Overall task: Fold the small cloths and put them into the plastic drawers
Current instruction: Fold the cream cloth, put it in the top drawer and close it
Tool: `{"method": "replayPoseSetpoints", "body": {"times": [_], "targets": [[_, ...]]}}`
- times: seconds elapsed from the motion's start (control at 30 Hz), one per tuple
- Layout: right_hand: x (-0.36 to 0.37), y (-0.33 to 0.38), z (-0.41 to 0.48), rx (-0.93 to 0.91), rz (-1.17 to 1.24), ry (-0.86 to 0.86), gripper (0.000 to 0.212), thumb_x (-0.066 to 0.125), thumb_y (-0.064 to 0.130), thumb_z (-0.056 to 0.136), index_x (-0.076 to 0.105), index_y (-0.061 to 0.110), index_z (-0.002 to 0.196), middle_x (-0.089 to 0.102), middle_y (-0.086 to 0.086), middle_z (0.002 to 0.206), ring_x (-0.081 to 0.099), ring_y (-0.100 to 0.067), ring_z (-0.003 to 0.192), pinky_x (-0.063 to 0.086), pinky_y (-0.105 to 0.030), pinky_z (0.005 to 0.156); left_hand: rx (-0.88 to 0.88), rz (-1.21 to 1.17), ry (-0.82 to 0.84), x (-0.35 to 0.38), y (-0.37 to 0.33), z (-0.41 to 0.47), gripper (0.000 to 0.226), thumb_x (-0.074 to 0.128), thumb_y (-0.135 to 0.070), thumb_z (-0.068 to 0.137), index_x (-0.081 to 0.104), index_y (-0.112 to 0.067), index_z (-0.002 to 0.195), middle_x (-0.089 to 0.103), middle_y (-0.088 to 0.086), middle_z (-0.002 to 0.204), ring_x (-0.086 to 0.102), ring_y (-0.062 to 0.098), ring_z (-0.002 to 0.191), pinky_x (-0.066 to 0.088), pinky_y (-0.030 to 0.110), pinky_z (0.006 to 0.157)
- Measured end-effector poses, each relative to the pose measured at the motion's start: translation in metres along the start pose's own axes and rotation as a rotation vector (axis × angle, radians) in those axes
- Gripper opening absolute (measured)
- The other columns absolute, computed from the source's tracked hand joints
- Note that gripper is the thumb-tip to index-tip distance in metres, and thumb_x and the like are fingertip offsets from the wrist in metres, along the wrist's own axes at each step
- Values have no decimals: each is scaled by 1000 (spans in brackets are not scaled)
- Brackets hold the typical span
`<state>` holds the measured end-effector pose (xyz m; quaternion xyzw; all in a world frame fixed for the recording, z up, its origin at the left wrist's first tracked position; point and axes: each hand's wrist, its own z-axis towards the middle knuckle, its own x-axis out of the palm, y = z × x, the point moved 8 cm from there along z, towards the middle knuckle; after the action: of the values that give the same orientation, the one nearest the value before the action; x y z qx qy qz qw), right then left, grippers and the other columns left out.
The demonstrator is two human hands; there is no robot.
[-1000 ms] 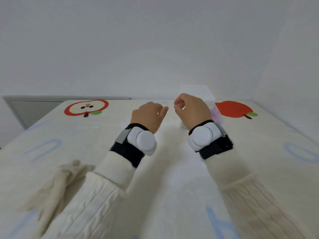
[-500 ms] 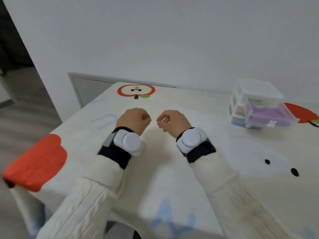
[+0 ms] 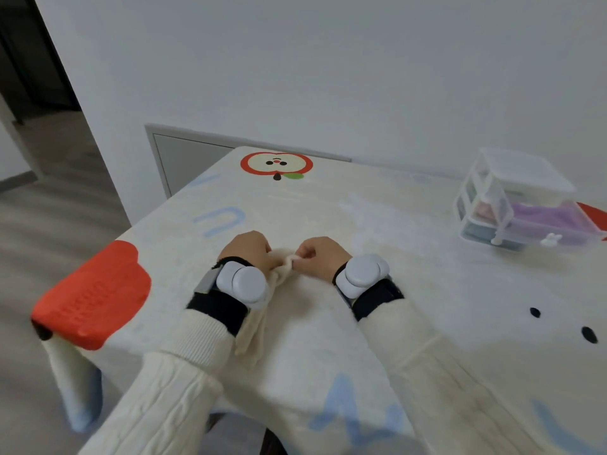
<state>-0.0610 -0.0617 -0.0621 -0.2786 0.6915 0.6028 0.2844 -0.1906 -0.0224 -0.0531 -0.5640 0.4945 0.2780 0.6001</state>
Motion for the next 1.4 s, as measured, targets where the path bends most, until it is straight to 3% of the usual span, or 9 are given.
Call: {"method": "replayPoseSetpoints", "body": {"times": [0.23,0.43,0.63,0.7,0.77,0.87,1.2,1.27,1.4], "targets": [[-52,-3,-5,-46,364,-270,18,60,17,82,50,21,67,54,-5,76,52,-20,75,52,-47,83,110,-200,-331,-39,-32,-4,27,52,-27,86,35,-16,68,43,1,66,42,24,66,33,31,58],[-105,-15,-29,-148,446,-464,19,63,18,87,49,22,75,48,4,57,40,-6,49,34,-12,50,220,-703,-509,-67,-53,-13,20,57,-24,88,42,-13,81,43,-3,69,39,13,62,32,20,54],[-97,-42,-37,-101,203,-91,30,73,30,80,55,7,75,44,0,64,40,-8,56,30,-17,55,257,-792,-551,-80,-66,-12,10,56,-26,90,50,-21,95,59,-2,91,55,17,86,40,24,74],[-103,-59,-41,-58,170,-79,41,75,26,79,42,9,62,31,1,62,30,-10,56,25,-19,55,241,-768,-567,-81,-69,-6,9,55,-26,90,50,-19,94,56,-4,85,53,16,83,37,22,71],[-115,-67,-46,-38,322,-142,32,72,22,82,47,9,66,33,0,65,36,-13,63,42,-22,64,216,-729,-570,-81,-70,-1,13,52,-27,91,47,-15,91,51,-2,80,48,19,79,35,23,59],[-133,-84,-45,48,723,-220,17,64,18,89,50,15,79,48,-4,78,53,-15,76,53,-38,90,186,-664,-520,-72,-80,11,23,48,-31,93,43,-9,92,47,5,79,43,23,76,33,31,60],[-175,-145,-35,164,644,-496,41,61,52,75,56,24,103,61,-2,100,49,-22,78,40,-37,68,147,-547,-263,-18,-115,48,35,42,-35,97,37,-11,71,37,-1,67,38,23,75,27,27,55],[-179,-159,-35,195,534,-585,33,58,43,86,56,18,108,56,4,108,51,-17,81,41,-31,69,107,-589,-202,-1,-113,57,35,44,-39,96,51,-5,94,49,1,72,45,23,71,38,30,65],[-164,-198,-40,332,535,-567,50,61,45,85,48,18,125,54,-2,106,52,-14,78,44,-27,68,16,-735,18,42,-105,69,53,58,-41,89,41,-9,127,57,3,73,53,16,58,46,27,62]]}}
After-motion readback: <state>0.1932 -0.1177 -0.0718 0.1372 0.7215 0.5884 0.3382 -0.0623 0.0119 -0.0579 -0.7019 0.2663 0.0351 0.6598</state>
